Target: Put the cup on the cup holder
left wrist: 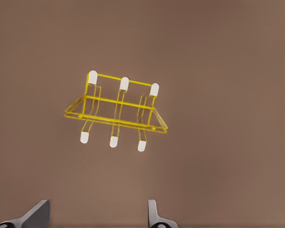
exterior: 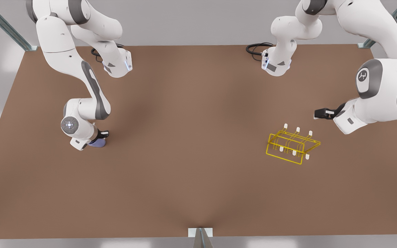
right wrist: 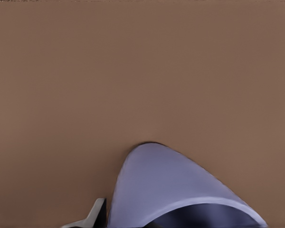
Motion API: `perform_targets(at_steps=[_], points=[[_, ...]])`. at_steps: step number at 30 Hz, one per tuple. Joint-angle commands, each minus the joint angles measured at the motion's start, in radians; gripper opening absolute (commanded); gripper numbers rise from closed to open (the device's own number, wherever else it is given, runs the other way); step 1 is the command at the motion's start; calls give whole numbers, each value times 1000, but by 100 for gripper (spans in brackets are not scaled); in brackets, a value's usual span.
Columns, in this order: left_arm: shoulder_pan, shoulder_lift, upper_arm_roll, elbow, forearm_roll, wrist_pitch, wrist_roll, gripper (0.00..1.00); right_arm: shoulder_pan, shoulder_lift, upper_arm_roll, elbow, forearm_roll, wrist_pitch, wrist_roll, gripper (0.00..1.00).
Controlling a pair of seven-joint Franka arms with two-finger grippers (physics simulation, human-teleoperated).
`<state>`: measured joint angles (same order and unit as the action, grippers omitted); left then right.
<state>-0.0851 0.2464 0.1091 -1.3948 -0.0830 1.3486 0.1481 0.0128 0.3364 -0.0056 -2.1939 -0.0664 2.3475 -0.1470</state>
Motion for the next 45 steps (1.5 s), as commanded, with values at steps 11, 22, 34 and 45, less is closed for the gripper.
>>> perform_targets(at_steps=[11,22,34,45], points=[[19,17,8,0,6,20,7,100,9,-4,27,98,8,-63,-40,21],[41,36,8,0,6,41,11,100,444,337,139,703,827,-117,31,21],[36,62,6,-1,8,43,-61,100,516,740,139,1068,1510,-39,-563,21],[-41,-79,-131,-113,-1,103,-321,100,532,790,138,1103,1545,-39,-615,100]])
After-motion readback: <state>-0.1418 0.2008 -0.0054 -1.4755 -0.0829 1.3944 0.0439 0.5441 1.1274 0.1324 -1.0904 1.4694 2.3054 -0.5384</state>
